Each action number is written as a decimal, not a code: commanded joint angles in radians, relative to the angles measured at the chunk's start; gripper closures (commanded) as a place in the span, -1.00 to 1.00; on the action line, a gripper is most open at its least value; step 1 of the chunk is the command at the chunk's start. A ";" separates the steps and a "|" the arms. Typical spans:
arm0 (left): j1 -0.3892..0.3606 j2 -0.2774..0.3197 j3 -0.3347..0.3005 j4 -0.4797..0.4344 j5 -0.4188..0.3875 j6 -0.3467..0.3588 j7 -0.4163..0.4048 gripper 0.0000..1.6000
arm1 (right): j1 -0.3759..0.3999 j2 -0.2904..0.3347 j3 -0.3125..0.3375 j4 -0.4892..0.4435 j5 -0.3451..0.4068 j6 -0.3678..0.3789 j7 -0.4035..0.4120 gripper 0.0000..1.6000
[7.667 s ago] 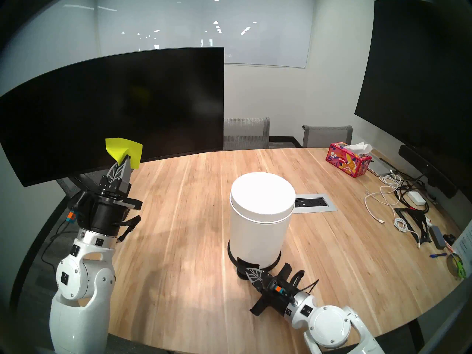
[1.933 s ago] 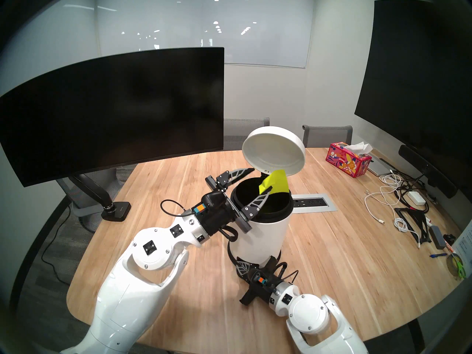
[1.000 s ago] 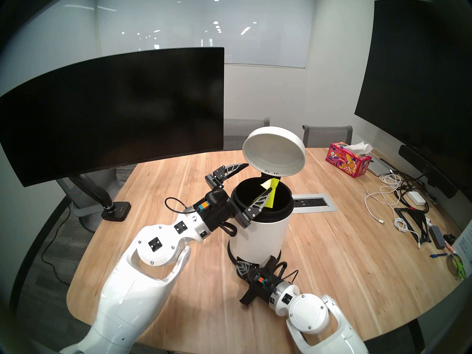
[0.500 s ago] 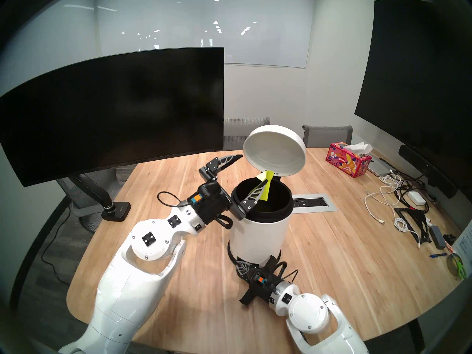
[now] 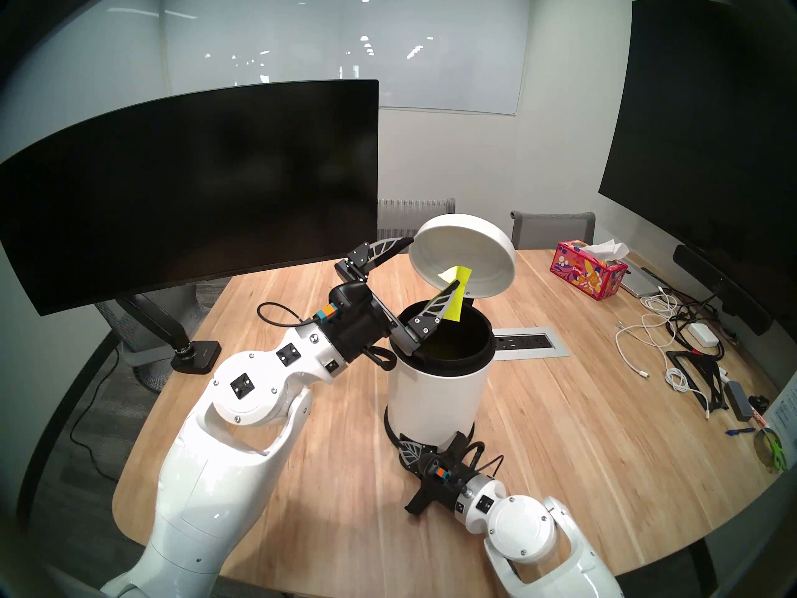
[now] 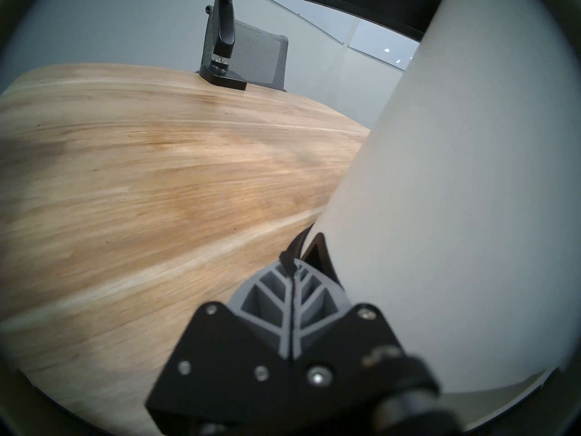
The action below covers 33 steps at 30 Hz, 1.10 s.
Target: Peel the sticky note off the monitor, open the trash can lid and drop the sticker into the trash can
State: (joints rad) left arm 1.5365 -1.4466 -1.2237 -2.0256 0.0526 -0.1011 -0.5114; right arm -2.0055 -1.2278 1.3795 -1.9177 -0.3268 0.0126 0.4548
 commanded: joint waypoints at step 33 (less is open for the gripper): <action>0.036 0.031 -0.057 -0.033 0.008 -0.057 0.013 -1.00 | -0.041 0.010 -0.011 0.016 0.003 0.011 0.011 1.00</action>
State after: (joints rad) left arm 1.6454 -1.3844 -1.2674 -1.9931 0.0960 -0.1872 -0.4929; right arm -2.0107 -1.2242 1.3784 -1.9217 -0.3262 0.0112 0.4534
